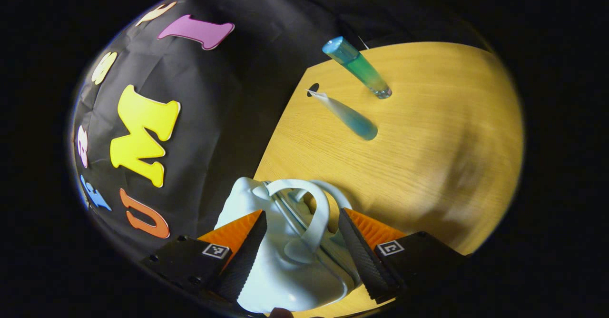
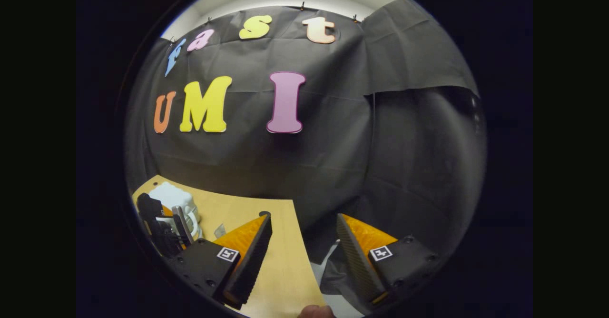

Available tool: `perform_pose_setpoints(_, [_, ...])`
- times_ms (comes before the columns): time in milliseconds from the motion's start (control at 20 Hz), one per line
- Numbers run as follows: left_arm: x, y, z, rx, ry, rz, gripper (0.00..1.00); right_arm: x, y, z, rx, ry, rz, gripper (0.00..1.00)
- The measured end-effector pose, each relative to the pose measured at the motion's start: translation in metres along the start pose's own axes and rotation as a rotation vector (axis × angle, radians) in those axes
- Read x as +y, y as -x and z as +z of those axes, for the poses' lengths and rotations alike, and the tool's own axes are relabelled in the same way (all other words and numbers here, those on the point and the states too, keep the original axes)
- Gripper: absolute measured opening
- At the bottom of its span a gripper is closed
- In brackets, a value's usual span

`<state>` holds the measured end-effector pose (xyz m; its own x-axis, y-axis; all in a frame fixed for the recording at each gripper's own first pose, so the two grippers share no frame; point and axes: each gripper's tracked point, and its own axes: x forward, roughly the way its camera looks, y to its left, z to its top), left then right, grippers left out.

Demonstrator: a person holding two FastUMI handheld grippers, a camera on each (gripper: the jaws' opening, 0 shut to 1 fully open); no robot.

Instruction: First open the suitcase, pack the skin care products into it, and then close the suitcase.

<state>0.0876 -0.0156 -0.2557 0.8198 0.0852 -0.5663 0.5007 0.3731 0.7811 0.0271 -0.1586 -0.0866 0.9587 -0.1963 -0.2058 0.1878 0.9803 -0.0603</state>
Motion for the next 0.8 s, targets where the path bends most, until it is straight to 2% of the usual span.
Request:
perform_pose_setpoints(100, [-0.003, -0.01, -0.005, 0.043, -0.033, -0.012, 0.9, -0.002, 0.003, 0.0, 0.005, -0.005, -0.011, 0.81])
perform_pose_setpoints(150, [-0.002, -0.013, -0.005, 0.055, -0.053, -0.015, 0.82, -0.002, 0.005, -0.004, 0.01, -0.001, -0.016, 0.81])
perform_pose_setpoints(300, [-0.004, -0.023, -0.007, 0.076, -0.089, -0.025, 0.66, -0.007, 0.01, -0.003, 0.012, -0.002, -0.034, 0.81])
perform_pose_setpoints(350, [-0.007, -0.022, -0.008, 0.084, -0.088, -0.037, 0.52, -0.009, 0.011, -0.005, 0.012, -0.005, -0.041, 0.81])
perform_pose_setpoints(500, [-0.007, -0.018, -0.002, 0.075, -0.084, -0.038, 0.34, -0.011, 0.014, -0.006, 0.015, -0.018, -0.06, 0.81])
perform_pose_setpoints(550, [-0.006, -0.017, -0.001, 0.066, -0.075, -0.034, 0.24, -0.01, 0.015, -0.006, 0.015, -0.021, -0.062, 0.81])
perform_pose_setpoints(800, [0.027, 0.006, -0.002, 0.03, 0.034, 0.003, 0.13, 0.01, 0.021, 0.001, -0.006, -0.013, -0.04, 0.81])
